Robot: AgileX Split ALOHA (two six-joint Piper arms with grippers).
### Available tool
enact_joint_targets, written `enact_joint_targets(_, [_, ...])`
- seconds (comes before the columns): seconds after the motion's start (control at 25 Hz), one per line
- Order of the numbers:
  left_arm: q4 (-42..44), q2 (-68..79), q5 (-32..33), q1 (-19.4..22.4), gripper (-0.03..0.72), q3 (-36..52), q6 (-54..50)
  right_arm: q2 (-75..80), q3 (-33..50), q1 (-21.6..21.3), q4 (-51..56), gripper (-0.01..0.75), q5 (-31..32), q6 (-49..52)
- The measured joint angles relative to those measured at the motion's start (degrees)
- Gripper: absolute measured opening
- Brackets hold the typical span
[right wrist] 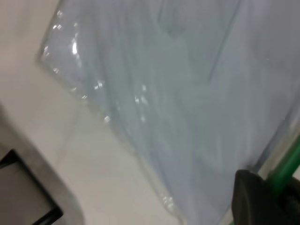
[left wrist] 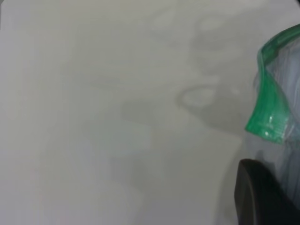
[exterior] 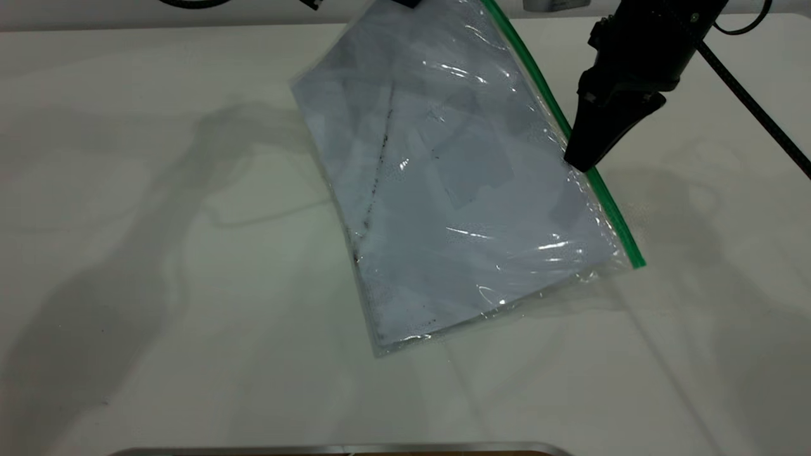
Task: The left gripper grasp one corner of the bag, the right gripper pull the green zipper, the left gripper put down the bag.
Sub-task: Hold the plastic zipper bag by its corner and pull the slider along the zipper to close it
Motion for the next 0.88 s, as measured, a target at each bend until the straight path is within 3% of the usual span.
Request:
enact_joint_targets(0.6, [0.69, -0.05, -0.95, 3.67, 0.051, 0.00, -3.02, 0.02, 0.00, 0.00, -1.73, 0.064, 13.71, 2.91])
enact_joint_targets(0.88, [2.54, -0.05, -1.46, 3.67, 0.051, 0.00, -3.29, 0.02, 0.00, 0.00, -2.20, 0.064, 14.78, 4.98])
